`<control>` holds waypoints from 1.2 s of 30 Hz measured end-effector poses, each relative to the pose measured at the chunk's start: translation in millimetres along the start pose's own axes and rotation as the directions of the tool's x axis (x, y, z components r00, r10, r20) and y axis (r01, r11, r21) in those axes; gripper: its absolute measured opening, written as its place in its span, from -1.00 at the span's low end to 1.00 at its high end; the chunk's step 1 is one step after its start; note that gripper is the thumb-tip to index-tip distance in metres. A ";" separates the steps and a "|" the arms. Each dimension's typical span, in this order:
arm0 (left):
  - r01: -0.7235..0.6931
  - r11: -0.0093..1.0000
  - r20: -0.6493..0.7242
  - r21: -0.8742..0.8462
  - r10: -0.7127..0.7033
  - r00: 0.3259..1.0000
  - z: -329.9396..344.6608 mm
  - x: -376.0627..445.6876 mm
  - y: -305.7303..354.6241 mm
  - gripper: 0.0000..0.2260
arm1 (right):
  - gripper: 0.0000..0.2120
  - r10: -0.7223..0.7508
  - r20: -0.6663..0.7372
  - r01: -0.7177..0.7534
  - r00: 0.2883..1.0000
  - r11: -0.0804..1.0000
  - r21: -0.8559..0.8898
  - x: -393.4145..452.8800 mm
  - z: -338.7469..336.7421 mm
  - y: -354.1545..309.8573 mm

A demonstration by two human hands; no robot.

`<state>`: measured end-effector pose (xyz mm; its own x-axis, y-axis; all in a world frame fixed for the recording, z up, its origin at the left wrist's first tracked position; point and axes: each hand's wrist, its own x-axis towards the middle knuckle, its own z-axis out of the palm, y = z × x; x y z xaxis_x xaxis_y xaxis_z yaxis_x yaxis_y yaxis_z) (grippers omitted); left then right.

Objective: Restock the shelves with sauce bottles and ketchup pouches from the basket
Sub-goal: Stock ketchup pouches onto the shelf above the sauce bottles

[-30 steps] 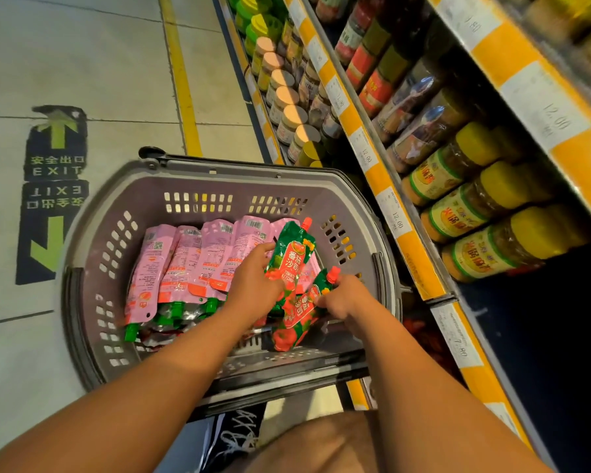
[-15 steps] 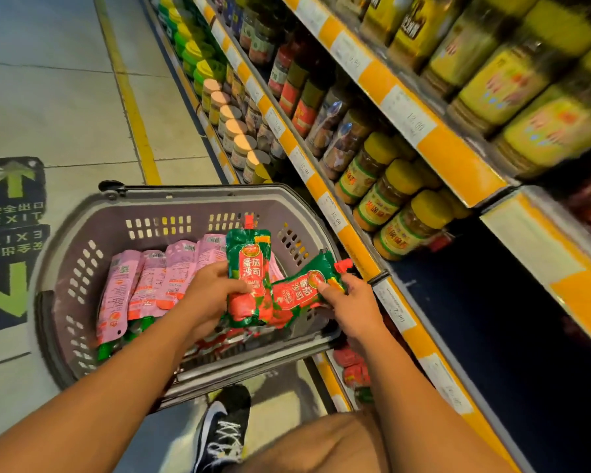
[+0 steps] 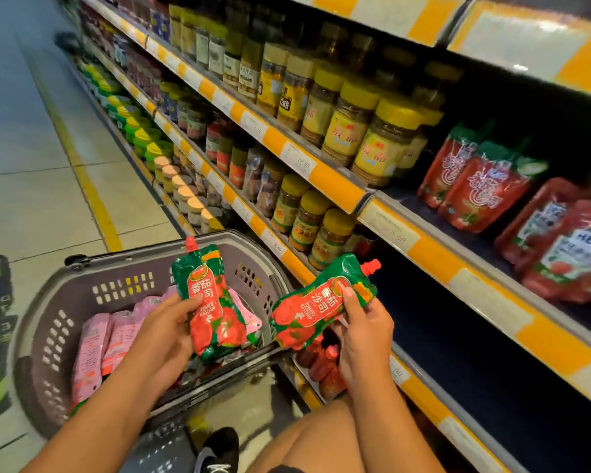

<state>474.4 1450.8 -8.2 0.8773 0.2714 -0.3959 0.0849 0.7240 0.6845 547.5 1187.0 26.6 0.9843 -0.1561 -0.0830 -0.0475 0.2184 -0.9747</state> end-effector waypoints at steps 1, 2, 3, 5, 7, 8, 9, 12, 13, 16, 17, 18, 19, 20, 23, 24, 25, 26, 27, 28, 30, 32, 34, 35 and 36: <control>-0.010 1.000 0.022 0.013 0.009 1.000 8.7 -9.4 1.4 -0.70 | -0.92 0.012 -0.030 -0.010 0.999 0.997 0.072 -9.9 -6.5 -6.4; -0.019 0.999 0.046 0.031 0.018 0.999 18.1 -18.8 2.6 -0.66 | -0.87 0.029 -0.061 -0.020 0.998 0.989 0.146 -19.6 -12.9 -12.2; -0.029 0.998 0.074 0.051 0.026 0.997 28.6 -28.0 3.5 -0.62 | -0.77 0.046 -0.090 -0.026 0.995 0.977 0.214 -29.3 -19.4 -17.5; -0.054 0.994 0.137 0.094 0.041 0.990 50.6 -46.3 4.6 -0.55 | -0.63 0.072 -0.137 -0.023 0.988 0.945 0.327 -48.0 -33.4 -27.8; -0.079 0.988 0.199 0.129 0.052 0.979 71.4 -61.9 3.9 -0.51 | -0.60 0.091 -0.174 -0.014 0.981 0.917 0.399 -65.1 -48.5 -37.7; -0.090 0.985 0.233 0.148 0.054 0.971 81.3 -69.2 2.8 -0.52 | -0.62 0.092 -0.188 -0.005 0.978 0.909 0.417 -73.1 -56.5 -42.4; -0.105 0.982 0.262 0.158 0.060 0.963 88.1 -74.4 2.7 -0.53 | -0.66 0.088 -0.192 0.002 0.977 0.905 0.425 -78.6 -60.2 -46.5; -0.155 0.965 0.357 0.212 0.071 0.932 115.6 -94.0 -7.4 -0.59 | -0.83 0.038 -0.229 0.075 0.973 0.883 0.464 -95.8 -85.1 -65.8; -0.169 0.960 0.382 0.223 0.073 0.921 124.4 -100.0 -11.8 -0.60 | -0.85 0.012 -0.248 0.110 0.969 0.875 0.472 -99.8 -93.5 -73.6; -0.218 0.942 0.448 0.254 0.085 0.890 151.0 -115.5 -26.8 -0.62 | -0.91 -0.045 -0.330 0.207 0.943 0.856 0.474 -109.6 -121.0 -101.7; -0.226 0.940 0.468 0.254 0.084 0.879 160.2 -120.4 -32.1 -0.68 | -0.92 -0.064 -0.359 0.241 0.931 0.847 0.474 -112.7 -130.8 -111.5; -0.228 0.941 0.487 0.249 0.082 0.870 169.2 -125.5 -37.6 -0.75 | -0.92 -0.088 -0.386 0.280 0.918 0.833 0.477 -116.1 -141.2 -120.9; -0.229 0.941 0.504 0.247 0.077 0.860 177.9 -130.3 -43.0 -0.81 | -0.91 -0.112 -0.413 0.321 0.904 0.815 0.482 -120.2 -152.0 -129.6; -0.225 0.941 0.521 0.254 0.063 0.851 187.0 -135.7 -48.1 -0.83 | -0.90 -0.135 -0.443 0.362 0.887 0.799 0.481 -124.9 -163.4 -137.0; -0.228 0.920 0.578 0.319 0.001 0.816 215.1 -152.1 -63.9 -0.73 | -0.92 -0.183 -0.527 0.451 0.830 0.776 0.440 -141.2 -199.0 -152.7; -0.232 0.912 0.596 0.339 -0.017 0.803 223.2 -157.0 -70.0 -0.68 | -0.92 -0.197 -0.553 0.472 0.809 0.779 0.413 -146.1 -210.2 -156.5; -0.236 0.903 0.610 0.359 -0.036 0.792 230.5 -162.3 -77.0 -0.67 | -0.90 -0.212 -0.578 0.491 0.788 0.783 0.382 -150.5 -220.8 -159.6; -0.237 0.894 0.620 0.379 -0.056 0.782 236.1 -167.7 -83.9 -0.67 | -0.88 -0.226 -0.603 0.511 0.765 0.783 0.355 -154.3 -231.0 -161.9; -0.235 0.885 0.630 0.403 -0.082 0.772 240.5 -173.1 -91.7 -0.68 | -0.88 -0.240 -0.624 0.533 0.743 0.777 0.335 -158.0 -240.8 -163.6; -0.227 0.874 0.635 0.430 -0.114 0.764 244.0 -179.0 -99.6 -0.69 | -0.88 -0.251 -0.643 0.551 0.724 0.771 0.319 -161.6 -250.5 -164.3; -0.201 0.852 0.637 0.483 -0.185 0.748 248.0 -190.7 -116.9 -0.70 | -0.88 -0.258 -0.664 0.563 0.702 0.772 0.295 -169.4 -270.9 -163.1; -0.140 0.848 0.633 0.511 -0.261 0.729 249.9 -201.0 -136.6 -0.71 | -0.88 -0.253 -0.649 0.538 0.717 0.794 0.285 -178.4 -293.4 -161.3; -0.082 0.833 0.622 0.547 -0.339 0.706 250.8 -211.1 -157.7 -0.73 | -0.91 -0.246 -0.598 0.459 0.763 0.858 0.232 -187.5 -316.4 -160.7; -0.074 0.811 0.614 0.581 -0.377 0.693 250.9 -215.7 -168.3 -0.75 | -0.92 -0.248 -0.567 0.413 0.786 0.893 0.181 -192.1 -328.1 -160.0; -0.080 0.781 0.607 0.619 -0.412 0.680 250.8 -219.6 -177.8 -0.77 | -0.91 -0.253 -0.536 0.372 0.806 0.920 0.125 -196.8 -339.8 -158.9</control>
<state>385.2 1103.4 110.6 0.8483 -0.4980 -0.1796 0.2890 0.1513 0.9453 303.5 855.7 127.2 0.7138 -0.6970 0.0689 0.3442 0.2633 -0.9012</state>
